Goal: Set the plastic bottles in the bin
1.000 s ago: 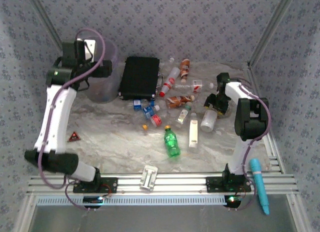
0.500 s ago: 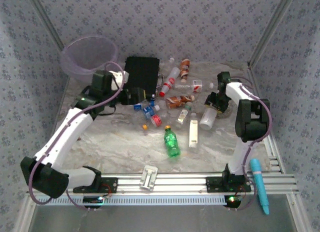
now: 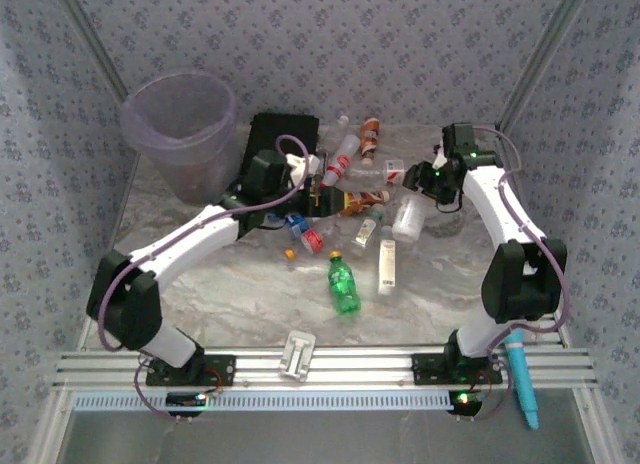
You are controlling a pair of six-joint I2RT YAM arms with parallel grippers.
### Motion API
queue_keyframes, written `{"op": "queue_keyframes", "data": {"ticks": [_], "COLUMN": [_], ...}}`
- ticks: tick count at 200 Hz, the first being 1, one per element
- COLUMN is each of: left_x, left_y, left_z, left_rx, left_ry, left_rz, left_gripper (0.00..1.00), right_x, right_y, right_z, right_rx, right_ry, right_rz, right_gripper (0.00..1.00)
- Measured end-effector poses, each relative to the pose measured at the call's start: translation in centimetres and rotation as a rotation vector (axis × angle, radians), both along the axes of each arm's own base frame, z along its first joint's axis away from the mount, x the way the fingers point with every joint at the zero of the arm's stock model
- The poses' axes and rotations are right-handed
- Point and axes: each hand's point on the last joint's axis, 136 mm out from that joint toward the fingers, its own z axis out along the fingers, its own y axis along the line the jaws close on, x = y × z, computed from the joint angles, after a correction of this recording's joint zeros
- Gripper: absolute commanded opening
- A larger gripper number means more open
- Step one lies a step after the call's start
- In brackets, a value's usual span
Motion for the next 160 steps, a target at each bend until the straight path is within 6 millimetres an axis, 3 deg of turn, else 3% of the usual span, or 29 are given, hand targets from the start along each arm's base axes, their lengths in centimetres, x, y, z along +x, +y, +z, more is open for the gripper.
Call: {"op": "queue_keyframes", "data": {"ticks": [33, 76, 97, 160], "left_x": [-0.2, -0.3, -0.1, 0.2], "left_y": [-3.3, -4.4, -4.8, -5.0], "left_z": [-1.1, -1.7, -2.1, -2.4], "left_rx": [-0.011, -0.02, -0.02, -0.021], "left_ry": [0.019, 0.031, 0.032, 0.047], "left_rz": [-0.057, -0.07, -0.073, -0.06], "left_gripper": [1.0, 1.0, 0.99, 0.69], "right_x": [0.0, -0.5, -0.5, -0.2], "right_y": [6.1, 11.8, 13.5, 14.8], "right_z": [2.3, 4.7, 5.8, 5.8], "right_rx": [0.139, 0.26, 0.29, 0.306], "right_ry": [-0.071, -0.119, -0.139, -0.138], "right_rz": [0.123, 0.235, 0.27, 0.291], "right_gripper": [0.52, 0.52, 0.52, 0.53]}}
